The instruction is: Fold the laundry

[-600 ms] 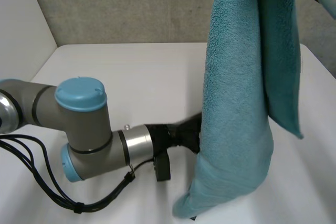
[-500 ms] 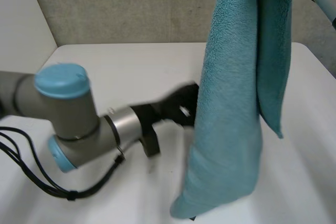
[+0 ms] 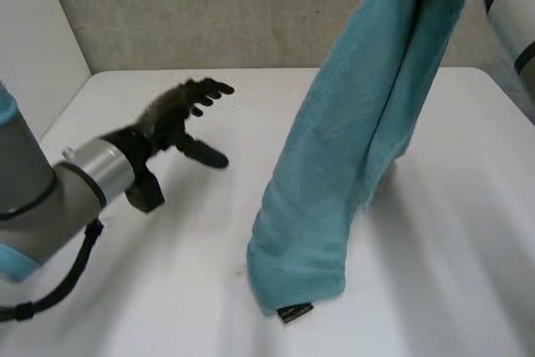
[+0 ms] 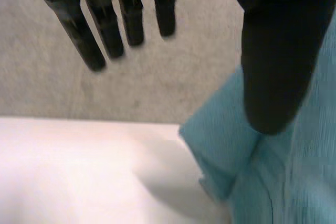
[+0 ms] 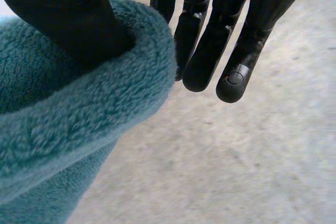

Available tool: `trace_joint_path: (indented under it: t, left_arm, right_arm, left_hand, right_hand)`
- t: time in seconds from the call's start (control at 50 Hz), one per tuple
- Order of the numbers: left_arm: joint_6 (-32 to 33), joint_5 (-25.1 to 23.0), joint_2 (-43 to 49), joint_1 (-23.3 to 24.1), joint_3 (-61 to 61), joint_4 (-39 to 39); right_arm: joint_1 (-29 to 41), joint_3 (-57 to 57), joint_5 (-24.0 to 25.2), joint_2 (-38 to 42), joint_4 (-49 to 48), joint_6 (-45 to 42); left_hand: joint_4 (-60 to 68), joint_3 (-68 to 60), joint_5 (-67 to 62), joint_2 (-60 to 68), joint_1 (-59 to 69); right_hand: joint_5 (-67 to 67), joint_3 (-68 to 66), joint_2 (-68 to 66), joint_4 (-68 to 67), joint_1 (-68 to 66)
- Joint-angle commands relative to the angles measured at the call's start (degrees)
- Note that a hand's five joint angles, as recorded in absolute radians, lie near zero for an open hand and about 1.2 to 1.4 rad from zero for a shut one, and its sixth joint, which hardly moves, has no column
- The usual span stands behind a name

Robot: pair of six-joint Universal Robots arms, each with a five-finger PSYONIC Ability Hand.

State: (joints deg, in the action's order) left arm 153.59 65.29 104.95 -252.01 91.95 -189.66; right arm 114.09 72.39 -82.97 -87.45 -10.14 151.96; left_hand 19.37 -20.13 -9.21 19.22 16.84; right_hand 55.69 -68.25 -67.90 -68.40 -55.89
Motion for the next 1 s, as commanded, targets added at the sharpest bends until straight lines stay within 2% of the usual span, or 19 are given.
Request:
trace_joint_path:
  t: [0.02, 0.12, 0.26, 0.4, 0.44, 0.46, 0.48, 0.5, 0.54, 0.56, 0.6, 0.66, 0.7, 0.76, 0.8, 0.86, 1.0]
  left_arm:
    - [-0.4, 0.3, 0.5, 1.8, 3.1, 1.0]
    - [-0.5, 0.2, 1.8, 2.4, 4.2, 1.2]
    - [-0.1, 0.9, 6.7, 7.5, 4.5, 0.9]
    - [-0.1, 0.9, 6.1, 7.5, 4.1, 0.9]
    - [-0.1, 0.9, 5.8, 7.2, 3.9, 0.9]
    - [-0.2, 0.9, 5.4, 6.8, 3.9, 0.9]
    - [-0.1, 0.9, 4.8, 6.4, 3.9, 0.8]
    - [-0.1, 0.9, 4.8, 6.4, 3.9, 0.8]
    - [0.0, 0.8, 3.7, 5.7, 3.6, 0.6]
    - [0.0, 0.8, 3.7, 5.7, 3.6, 0.6]
    - [0.1, 0.6, 3.7, 5.7, 3.3, 0.5]
    - [0.9, 0.5, 4.2, 6.2, 1.7, 0.3]
    - [3.3, 0.0, 6.6, 7.5, -0.5, 0.7]
    - [5.1, 0.1, 8.6, 8.9, -2.2, 1.1]
    - [8.6, 0.7, 12.4, 13.1, -5.7, 3.1]
    - [11.4, 1.2, 15.5, 15.6, -8.4, 5.1]
    - [12.8, 3.5, 20.5, 18.3, -13.9, 5.4]
  right_arm:
    - [0.3, -2.8, -3.0, 2.5, -4.4, -0.5]
    - [0.4, 0.3, -3.0, 3.2, -2.6, -1.6]
    - [0.1, 11.9, -2.6, 1.8, -0.3, -4.8]
    - [0.2, 22.6, -1.8, -0.6, 1.1, -5.5]
    - [0.2, 27.7, 1.6, -3.2, 4.3, -7.5]
    - [0.2, 27.7, 1.6, -3.2, 4.3, -7.5]
    - [-0.4, 30.1, 4.8, -4.7, 6.4, -9.0]
    - [-0.5, 30.1, 4.8, -4.7, 6.4, -9.1]
    - [-1.1, 33.8, 11.1, -7.9, 10.5, -12.6]
    - [-1.2, 33.8, 11.2, -7.9, 10.5, -12.6]
    - [-5.3, 36.2, 14.6, -9.9, 13.5, -15.0]
    - [-8.6, 36.9, 14.9, -10.5, 14.2, -15.9]
    - [-14.8, 37.8, 15.9, -11.9, 14.8, -16.6]
    - [-18.8, 38.5, 16.0, -12.9, 14.4, -16.6]
    - [-20.0, 38.9, 16.3, -13.4, 14.4, -16.4]
    - [-21.6, 39.9, 18.0, -14.4, 14.3, -16.5]
    - [-23.3, 41.5, 22.9, -15.6, 14.4, -16.0]
  left_hand:
    - [-5.1, 5.9, 5.0, -5.0, -2.6]
    - [-5.1, 5.9, 5.0, -5.0, -2.6]
    - [-5.3, 6.0, 5.1, -5.1, -2.8]
    - [-5.3, 6.0, 5.1, -5.1, -2.8]
    - [-5.3, 6.0, 5.1, -5.1, -2.8]
    - [-5.3, 6.0, 5.1, -5.1, -2.8]
    - [-5.3, 6.0, 5.1, -5.1, -2.8]
    - [-5.3, 6.0, 5.1, -5.1, -2.8]
    - [-5.1, 5.9, 5.0, -5.0, -2.6]
    - [-5.1, 5.9, 5.0, -5.0, -2.6]
    - [-4.6, 5.4, 4.4, -4.5, -2.1]
    - [-3.6, 4.4, 3.4, -3.5, -1.1]
    - [-0.8, 1.5, 0.6, -0.6, 1.8]
    - [-0.7, 1.5, 0.6, -0.6, 1.8]
    - [-0.4, 1.2, 0.2, -0.3, 2.1]
    - [-1.4, 2.2, 1.2, -1.3, 1.1]
    - [-3.9, 4.7, 3.8, -3.8, -1.4]
  right_hand:
    - [14.3, -11.8, -12.1, -11.6, -24.1]
    - [14.3, -11.8, -12.1, -11.6, -24.1]
    - [14.3, -11.8, -12.1, -11.6, -24.1]
    - [14.3, -11.8, -12.1, -11.6, -24.1]
    - [14.3, -11.8, -12.1, -11.6, -24.1]
    - [14.3, -11.8, -12.1, -11.6, -24.1]
    - [14.3, -11.8, -12.1, -11.6, -24.1]
    - [14.3, -11.8, -12.1, -11.6, -24.1]
    - [14.3, -11.8, -12.1, -11.6, -24.1]
    - [14.3, -11.8, -12.1, -11.6, -24.1]
    - [14.3, -11.8, -12.1, -11.6, -24.1]
    - [14.3, -11.8, -12.1, -11.6, -24.1]
    - [14.3, -11.8, -12.1, -11.6, -24.1]
    - [14.3, -11.8, -12.1, -11.6, -24.1]
    - [14.3, -11.8, -12.1, -11.6, -24.1]
    - [14.3, -11.8, -12.1, -11.6, -24.1]
    - [14.3, -11.8, -12.1, -11.6, -24.1]
